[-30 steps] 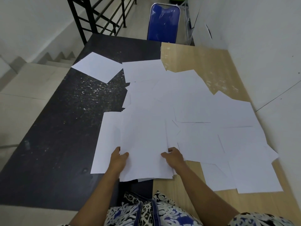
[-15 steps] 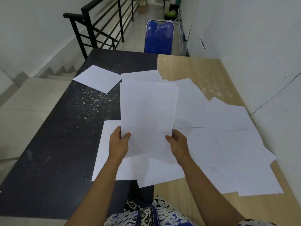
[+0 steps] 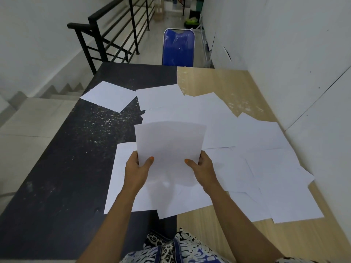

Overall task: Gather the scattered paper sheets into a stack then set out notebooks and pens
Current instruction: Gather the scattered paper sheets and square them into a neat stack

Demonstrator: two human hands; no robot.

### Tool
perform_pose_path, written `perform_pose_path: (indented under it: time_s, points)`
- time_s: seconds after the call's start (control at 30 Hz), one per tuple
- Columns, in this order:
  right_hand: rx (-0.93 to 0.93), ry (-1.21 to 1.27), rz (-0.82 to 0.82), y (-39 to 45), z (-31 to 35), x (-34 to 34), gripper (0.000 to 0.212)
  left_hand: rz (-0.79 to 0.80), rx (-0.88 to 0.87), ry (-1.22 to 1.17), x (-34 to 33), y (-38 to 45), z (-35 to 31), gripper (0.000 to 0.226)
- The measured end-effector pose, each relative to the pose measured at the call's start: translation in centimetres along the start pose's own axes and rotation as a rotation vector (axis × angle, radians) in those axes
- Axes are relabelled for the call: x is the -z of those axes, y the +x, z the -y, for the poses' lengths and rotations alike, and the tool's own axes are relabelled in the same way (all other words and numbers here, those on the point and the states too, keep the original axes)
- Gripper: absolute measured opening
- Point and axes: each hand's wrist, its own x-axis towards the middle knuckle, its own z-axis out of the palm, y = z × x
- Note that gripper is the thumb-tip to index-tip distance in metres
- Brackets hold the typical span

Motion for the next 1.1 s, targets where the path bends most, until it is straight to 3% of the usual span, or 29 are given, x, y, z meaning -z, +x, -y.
perform_pose_path:
  time_s: [0.23, 0.43, 0.5, 0.63, 0.7, 1.1]
  points:
    - [-0.035, -0.039, -0.015, 0.0, -0.8, 0.2, 0.012, 0.048, 0.115, -0.064, 0.6, -0.7, 1.4, 0.027]
    - [-0.189, 0.059, -0.053, 0.8, -1.6, 0.6, 0.014, 0.196, 0.264, -0.038, 0.4, -0.3, 3.1, 0.03]
    - [-0.246, 0.004, -0.043, 1.2, -2.1, 1.0, 0.014, 0.204, 0.278, -0.003, -0.1, -0.3, 3.7, 0.034]
    - [-0.377, -0.159, -0.039, 2.2, -3.5, 2.0, 0.039, 0.128, 0.263, 0.034, -1.3, -0.2, 4.2, 0.036]
    - [-0.396, -0.241, -0.03, 2.7, -4.3, 2.5, 0.038, 0.08, 0.264, 0.035, -1.9, 0.2, 4.5, 0.036]
    - [-0.238, -0.724, 0.01, 7.5, -5.3, 4.3, 0.027, 0.023, 0.401, -0.077, -7.0, 5.9, 4.3, 0.033]
